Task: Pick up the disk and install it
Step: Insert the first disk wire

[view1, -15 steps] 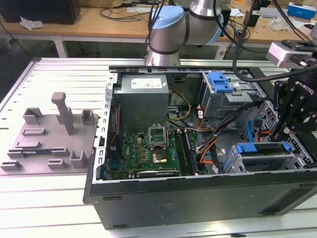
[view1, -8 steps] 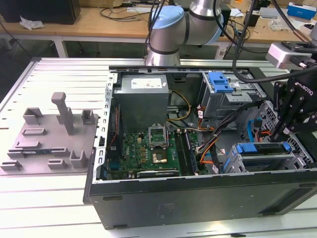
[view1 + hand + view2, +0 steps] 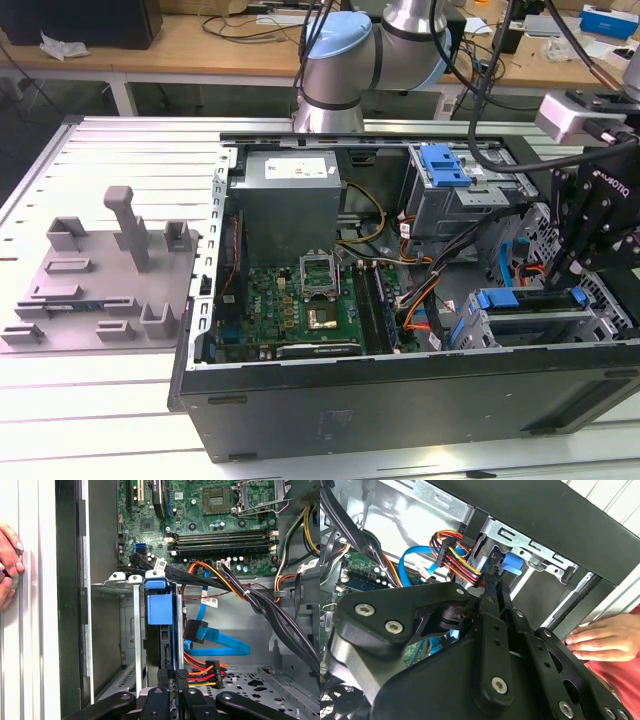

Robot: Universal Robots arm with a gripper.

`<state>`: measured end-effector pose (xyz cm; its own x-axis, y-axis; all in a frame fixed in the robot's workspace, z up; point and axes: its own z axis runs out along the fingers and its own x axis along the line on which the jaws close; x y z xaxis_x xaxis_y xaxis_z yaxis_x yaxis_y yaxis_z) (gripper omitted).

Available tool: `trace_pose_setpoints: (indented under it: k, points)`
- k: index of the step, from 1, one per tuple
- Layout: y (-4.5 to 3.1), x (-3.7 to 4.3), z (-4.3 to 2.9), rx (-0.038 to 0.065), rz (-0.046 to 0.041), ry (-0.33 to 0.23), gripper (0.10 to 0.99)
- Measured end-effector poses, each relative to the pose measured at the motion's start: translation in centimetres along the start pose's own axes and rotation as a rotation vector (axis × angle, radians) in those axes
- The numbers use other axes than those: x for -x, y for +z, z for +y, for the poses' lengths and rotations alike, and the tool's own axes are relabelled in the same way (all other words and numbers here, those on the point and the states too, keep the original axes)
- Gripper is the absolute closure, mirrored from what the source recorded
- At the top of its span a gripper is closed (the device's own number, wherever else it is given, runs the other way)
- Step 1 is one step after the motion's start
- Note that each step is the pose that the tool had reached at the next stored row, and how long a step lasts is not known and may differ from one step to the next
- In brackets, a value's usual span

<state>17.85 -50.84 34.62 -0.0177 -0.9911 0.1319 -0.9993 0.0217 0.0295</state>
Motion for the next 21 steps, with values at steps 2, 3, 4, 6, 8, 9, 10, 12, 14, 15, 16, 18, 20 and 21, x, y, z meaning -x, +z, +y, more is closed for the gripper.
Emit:
trace_pose_setpoints:
  k: [2,3,4,6,8,9,10,12,14,15,16,18,20,21]
  points:
    - [0.08,0.0,0.0,0.0,0.0,0.0,0.922]
    - [0.12,0.0,-0.01,0.0,0.0,0.0,0.922]
    - [0.15,0.0,-0.01,0.0,0.0,0.0,0.922]
    - [0.22,-0.01,-0.01,0.0,0.0,0.0,0.922]
    - [0.34,-0.05,-0.02,0.0,0.0,0.0,0.922]
    - [0.39,-0.08,-0.02,0.0,0.0,0.0,0.922]
    - [0.47,-0.09,-0.02,0.0,-0.0001,0.0,0.922]
    - [0.65,-0.11,-0.03,0.0,0.0004,0.0,0.922]
    - [0.77,-0.09,-0.03,0.0,-0.0007,0.0,0.922]
    - [0.84,-0.09,-0.03,0.0,-0.0008,0.0,0.922]
    - [0.84,-0.1,-0.03,0.0,-0.0005,0.0,0.922]
    - [0.88,-0.09,-0.03,0.0,0.0002,0.0,0.922]
    - [1.04,-0.08,-0.04,0.0,0.0002,0.0,0.922]
    - [1.18,-0.08,-0.04,0.0,0.0009,0.0,0.922]
